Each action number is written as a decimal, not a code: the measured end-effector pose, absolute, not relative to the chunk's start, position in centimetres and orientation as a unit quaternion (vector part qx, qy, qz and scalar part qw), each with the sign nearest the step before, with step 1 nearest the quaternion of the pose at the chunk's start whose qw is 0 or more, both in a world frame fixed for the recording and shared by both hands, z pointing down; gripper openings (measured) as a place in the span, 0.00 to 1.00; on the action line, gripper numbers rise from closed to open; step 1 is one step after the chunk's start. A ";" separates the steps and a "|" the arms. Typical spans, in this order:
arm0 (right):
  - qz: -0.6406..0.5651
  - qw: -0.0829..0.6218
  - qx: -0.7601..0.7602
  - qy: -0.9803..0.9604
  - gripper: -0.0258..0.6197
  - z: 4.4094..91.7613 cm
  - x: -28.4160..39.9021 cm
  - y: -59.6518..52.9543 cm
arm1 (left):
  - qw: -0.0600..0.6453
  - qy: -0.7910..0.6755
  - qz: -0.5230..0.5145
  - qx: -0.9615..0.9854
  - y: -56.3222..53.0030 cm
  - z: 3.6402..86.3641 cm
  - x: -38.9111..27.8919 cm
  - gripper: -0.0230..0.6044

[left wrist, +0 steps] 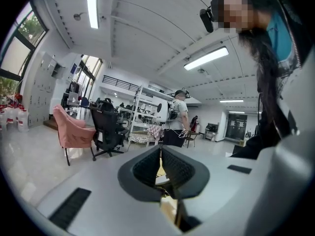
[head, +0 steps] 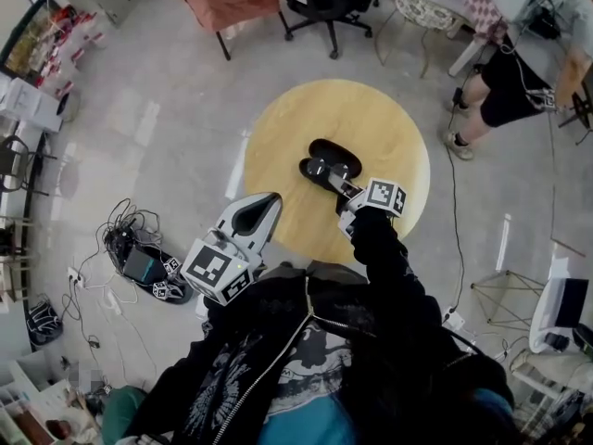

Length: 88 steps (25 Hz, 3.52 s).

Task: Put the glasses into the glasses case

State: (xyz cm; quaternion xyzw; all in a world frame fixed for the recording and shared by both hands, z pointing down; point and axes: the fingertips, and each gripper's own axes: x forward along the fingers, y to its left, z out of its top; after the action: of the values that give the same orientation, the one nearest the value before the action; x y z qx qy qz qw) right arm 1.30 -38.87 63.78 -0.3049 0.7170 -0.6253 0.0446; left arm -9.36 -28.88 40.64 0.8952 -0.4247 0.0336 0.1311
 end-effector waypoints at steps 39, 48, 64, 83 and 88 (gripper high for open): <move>-0.590 -0.131 -0.396 0.691 0.37 69.5 0.5 -36.7 | 0.145 -0.455 0.040 0.878 -30.2 41.8 -12.9 0.06; -0.581 -0.127 -0.406 0.694 0.39 68.3 0.9 -35.3 | 0.145 -0.451 0.037 0.880 -29.8 41.8 -13.4 0.06; -0.567 -0.052 -0.396 0.720 0.39 63.4 1.1 -34.3 | 0.137 -0.427 0.035 0.893 -28.1 41.4 -13.0 0.06; -0.392 0.029 -0.323 0.861 0.29 47.5 -4.0 -25.7 | 0.138 -0.371 0.036 0.918 -22.5 41.6 -13.7 0.06; -0.353 0.016 -0.334 0.874 0.29 46.4 -4.9 -21.5 | 0.154 -0.343 0.039 0.926 -19.6 42.7 -13.7 0.06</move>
State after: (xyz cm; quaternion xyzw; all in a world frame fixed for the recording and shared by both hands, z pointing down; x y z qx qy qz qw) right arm -4.93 -21.50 46.38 -0.3338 0.8740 -0.3529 0.0158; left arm -13.71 -19.58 42.69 0.9257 -0.3433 0.0393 0.1538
